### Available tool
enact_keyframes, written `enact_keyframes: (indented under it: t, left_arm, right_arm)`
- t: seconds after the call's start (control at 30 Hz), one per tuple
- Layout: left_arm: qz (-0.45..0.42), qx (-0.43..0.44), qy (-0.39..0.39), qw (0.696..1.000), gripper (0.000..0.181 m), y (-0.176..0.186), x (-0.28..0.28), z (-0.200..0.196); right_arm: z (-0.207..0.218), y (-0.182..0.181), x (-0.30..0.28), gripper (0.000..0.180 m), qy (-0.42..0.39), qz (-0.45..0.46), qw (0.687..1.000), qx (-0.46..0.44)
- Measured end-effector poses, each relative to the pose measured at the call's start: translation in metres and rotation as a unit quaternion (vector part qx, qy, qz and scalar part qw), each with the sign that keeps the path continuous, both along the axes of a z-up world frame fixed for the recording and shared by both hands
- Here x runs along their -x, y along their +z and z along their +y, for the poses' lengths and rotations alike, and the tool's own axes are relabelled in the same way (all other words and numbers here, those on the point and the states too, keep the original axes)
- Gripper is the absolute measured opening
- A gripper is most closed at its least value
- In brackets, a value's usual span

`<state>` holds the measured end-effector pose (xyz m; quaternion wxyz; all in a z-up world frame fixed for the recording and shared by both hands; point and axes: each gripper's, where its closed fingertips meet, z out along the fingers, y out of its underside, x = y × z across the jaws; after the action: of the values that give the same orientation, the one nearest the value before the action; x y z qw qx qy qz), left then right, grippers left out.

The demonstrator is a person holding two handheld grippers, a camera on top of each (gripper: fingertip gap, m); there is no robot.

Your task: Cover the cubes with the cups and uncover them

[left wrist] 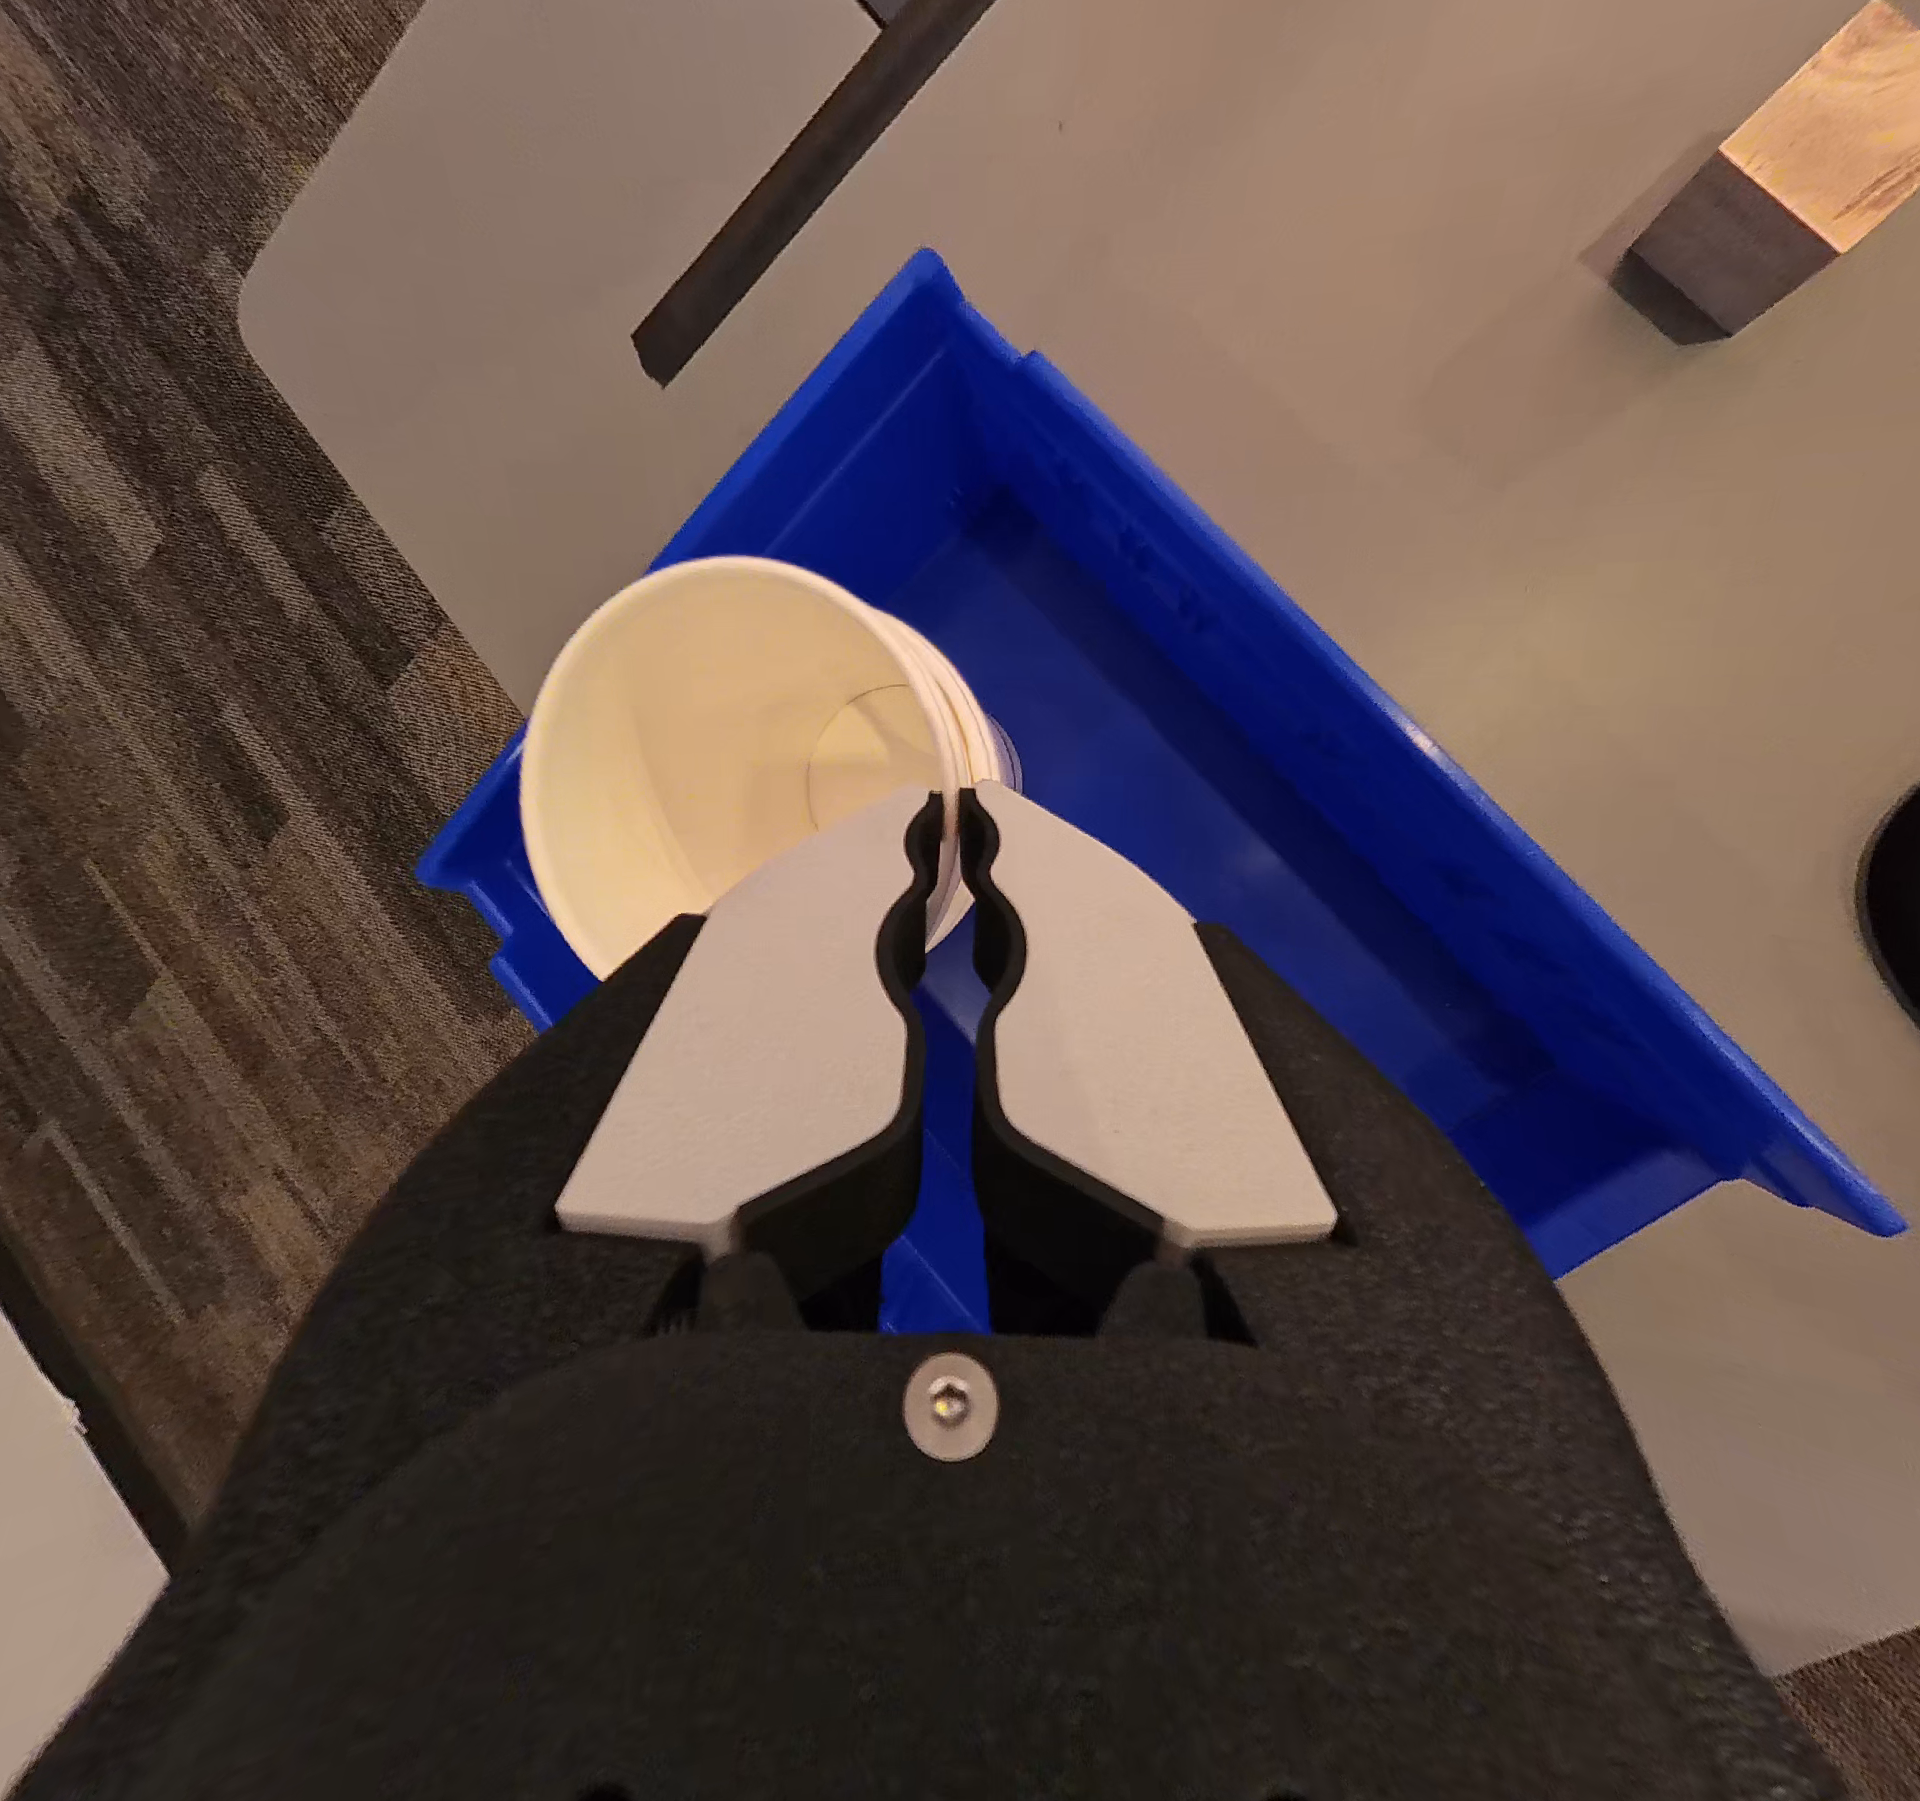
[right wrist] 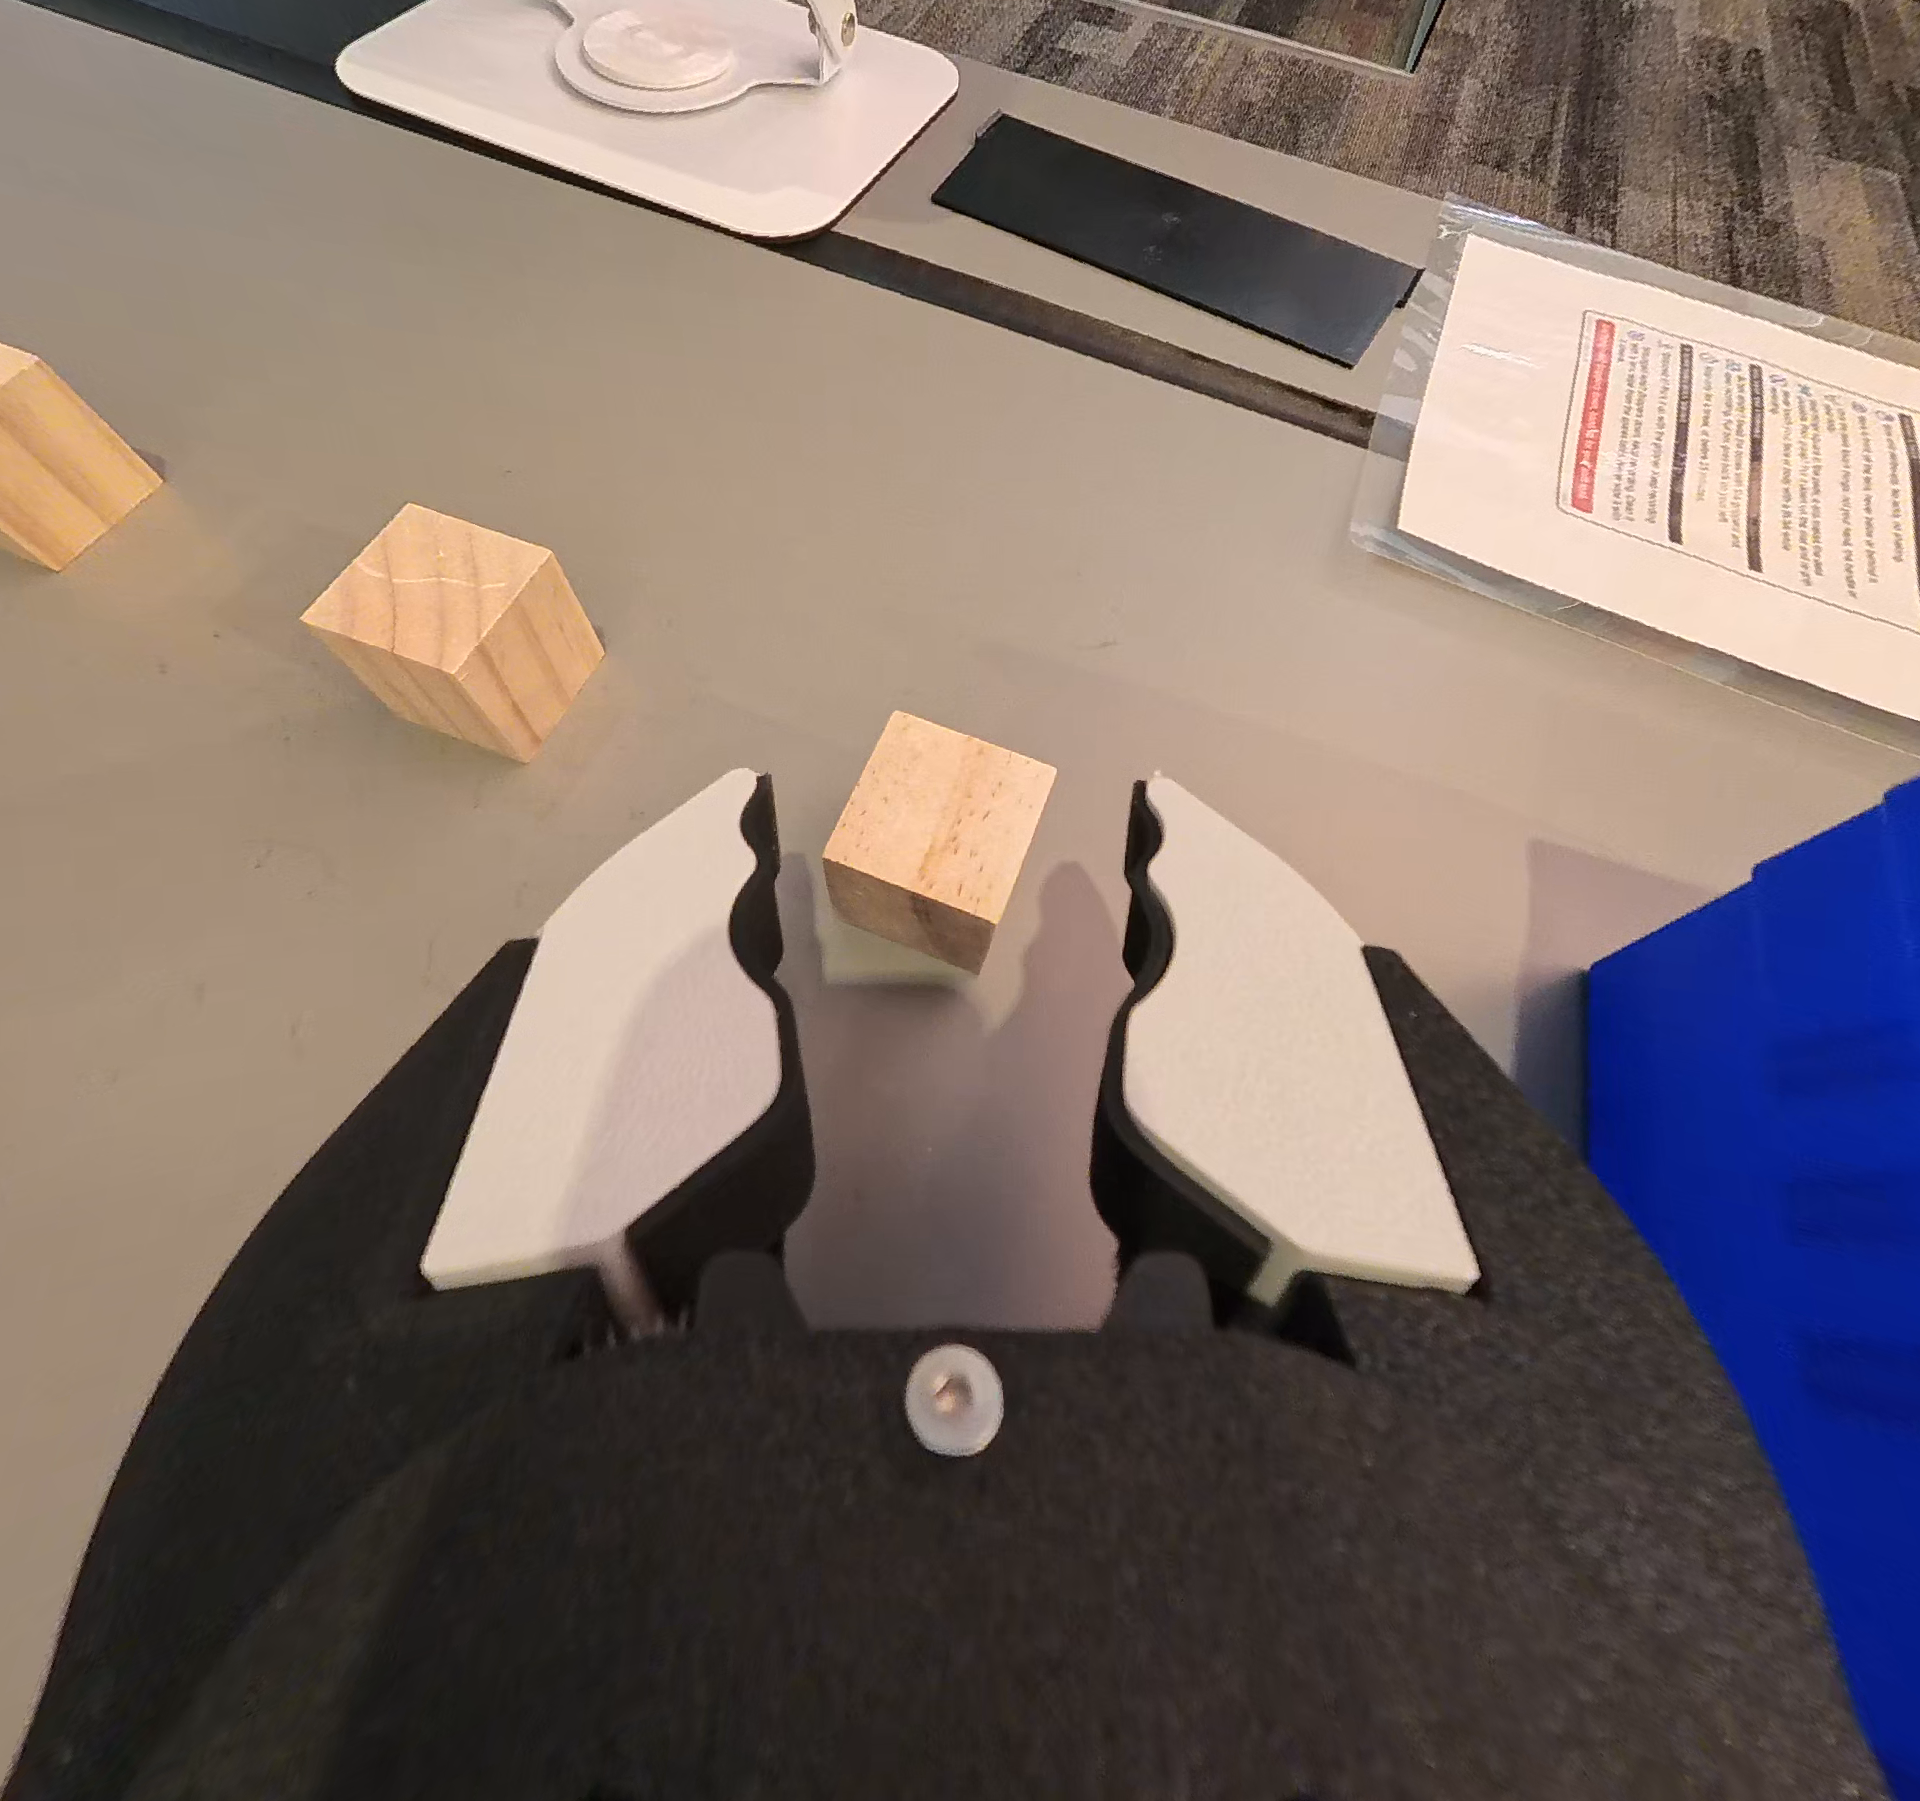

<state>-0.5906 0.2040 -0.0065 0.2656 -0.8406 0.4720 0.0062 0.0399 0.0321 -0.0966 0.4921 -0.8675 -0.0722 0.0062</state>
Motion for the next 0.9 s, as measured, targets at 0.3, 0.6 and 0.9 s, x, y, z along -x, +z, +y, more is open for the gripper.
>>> enact_keyframes:
  t: [0.3, 0.6, 0.9]
  left_arm:
    - [-0.001, 0.025, 0.011, 1.0, 0.003, -0.01, -0.001, -0.003]
    - [-0.038, 0.044, 0.02, 0.998, 0.003, -0.009, -0.007, -0.003]
    - [-0.028, 0.015, 0.018, 0.999, 0.003, 0.005, -0.004, 0.0]
  right_arm:
    - [0.0, -0.001, -0.001, 0.064, 0.0, -0.005, 1.0, 0.004]
    - [-0.001, -0.004, 0.0, 0.064, 0.002, -0.016, 1.0, 0.013]
    - [-0.001, -0.008, 0.001, 0.064, 0.006, -0.024, 0.999, 0.023]
